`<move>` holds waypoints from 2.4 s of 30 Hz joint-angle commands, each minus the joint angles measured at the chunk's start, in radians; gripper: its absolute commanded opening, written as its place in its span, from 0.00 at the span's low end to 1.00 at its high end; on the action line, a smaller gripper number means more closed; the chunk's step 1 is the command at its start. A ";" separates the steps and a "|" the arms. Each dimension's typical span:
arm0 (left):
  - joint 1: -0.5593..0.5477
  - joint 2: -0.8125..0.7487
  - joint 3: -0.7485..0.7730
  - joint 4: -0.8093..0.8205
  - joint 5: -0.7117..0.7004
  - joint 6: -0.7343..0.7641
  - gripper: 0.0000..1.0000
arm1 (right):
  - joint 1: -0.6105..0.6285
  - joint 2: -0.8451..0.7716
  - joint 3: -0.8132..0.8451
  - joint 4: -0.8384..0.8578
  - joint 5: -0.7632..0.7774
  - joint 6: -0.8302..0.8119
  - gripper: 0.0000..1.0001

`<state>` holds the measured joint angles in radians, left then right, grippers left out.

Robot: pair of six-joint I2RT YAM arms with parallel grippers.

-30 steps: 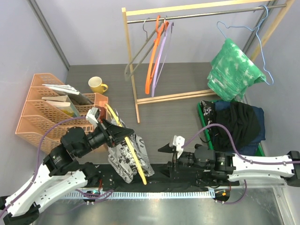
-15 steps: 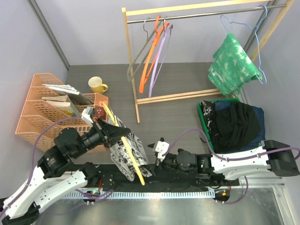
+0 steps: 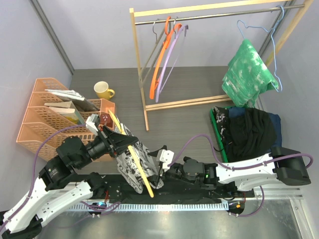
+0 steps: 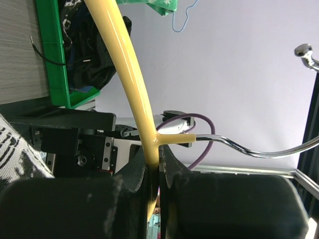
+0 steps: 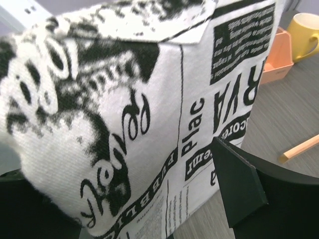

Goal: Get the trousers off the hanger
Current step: Remove the trousers from the hanger, then place the trousers into the basket

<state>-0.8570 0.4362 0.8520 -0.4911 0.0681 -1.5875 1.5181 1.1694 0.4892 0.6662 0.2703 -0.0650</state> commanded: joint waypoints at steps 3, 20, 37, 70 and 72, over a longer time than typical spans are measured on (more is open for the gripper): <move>0.003 -0.007 0.042 0.158 0.007 -0.022 0.00 | 0.007 0.041 0.018 0.200 0.128 0.018 0.78; 0.001 -0.050 0.030 0.117 -0.008 -0.017 0.00 | 0.007 0.185 0.048 0.516 0.293 -0.070 0.12; 0.001 -0.102 0.067 -0.237 -0.159 0.176 0.01 | 0.007 -0.068 0.213 0.149 0.282 0.048 0.01; 0.001 -0.071 0.050 -0.320 -0.234 0.399 0.01 | 0.007 -0.290 0.905 -0.660 0.452 0.045 0.01; 0.001 -0.071 0.051 -0.326 -0.237 0.406 0.00 | 0.007 -0.313 0.902 -0.741 0.474 0.063 0.01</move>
<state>-0.8570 0.3687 0.8936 -0.8261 -0.1379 -1.2293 1.5249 0.9092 1.3426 0.0021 0.7189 -0.0437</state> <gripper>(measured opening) 0.063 0.118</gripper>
